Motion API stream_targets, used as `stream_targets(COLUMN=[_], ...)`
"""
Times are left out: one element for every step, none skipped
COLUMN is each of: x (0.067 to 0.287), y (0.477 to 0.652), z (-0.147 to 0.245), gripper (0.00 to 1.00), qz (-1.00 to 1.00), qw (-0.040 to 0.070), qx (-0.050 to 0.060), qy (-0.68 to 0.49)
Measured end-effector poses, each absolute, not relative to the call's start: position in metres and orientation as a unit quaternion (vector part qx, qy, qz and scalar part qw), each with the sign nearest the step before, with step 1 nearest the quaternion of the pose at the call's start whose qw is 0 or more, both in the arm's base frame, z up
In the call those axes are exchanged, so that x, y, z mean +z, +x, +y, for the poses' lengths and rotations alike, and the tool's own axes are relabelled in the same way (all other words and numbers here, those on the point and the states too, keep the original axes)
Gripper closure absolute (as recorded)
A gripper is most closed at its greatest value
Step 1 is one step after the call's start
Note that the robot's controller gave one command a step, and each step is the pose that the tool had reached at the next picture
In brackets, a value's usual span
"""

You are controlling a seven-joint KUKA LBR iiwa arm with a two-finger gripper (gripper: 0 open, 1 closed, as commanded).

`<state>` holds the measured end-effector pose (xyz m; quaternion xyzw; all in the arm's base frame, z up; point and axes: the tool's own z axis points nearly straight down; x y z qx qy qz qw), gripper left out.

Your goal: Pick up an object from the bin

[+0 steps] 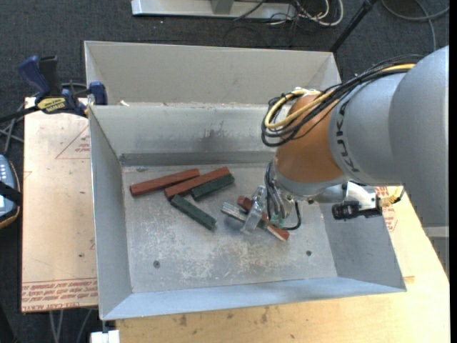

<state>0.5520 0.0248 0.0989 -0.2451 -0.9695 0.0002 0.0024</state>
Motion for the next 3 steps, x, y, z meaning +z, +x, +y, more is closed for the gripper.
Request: stream_targets(x=[0.110,0.116,0.132], y=[0.554,0.553,0.551], z=[0.025,0.025,0.025], gripper=[1.00,1.00,1.00], qz=[-0.970,-0.970,-0.970], qw=[-0.002,0.000,0.003], qx=[-0.001,0.000,0.000], qy=[-0.245,-0.245,-0.245])
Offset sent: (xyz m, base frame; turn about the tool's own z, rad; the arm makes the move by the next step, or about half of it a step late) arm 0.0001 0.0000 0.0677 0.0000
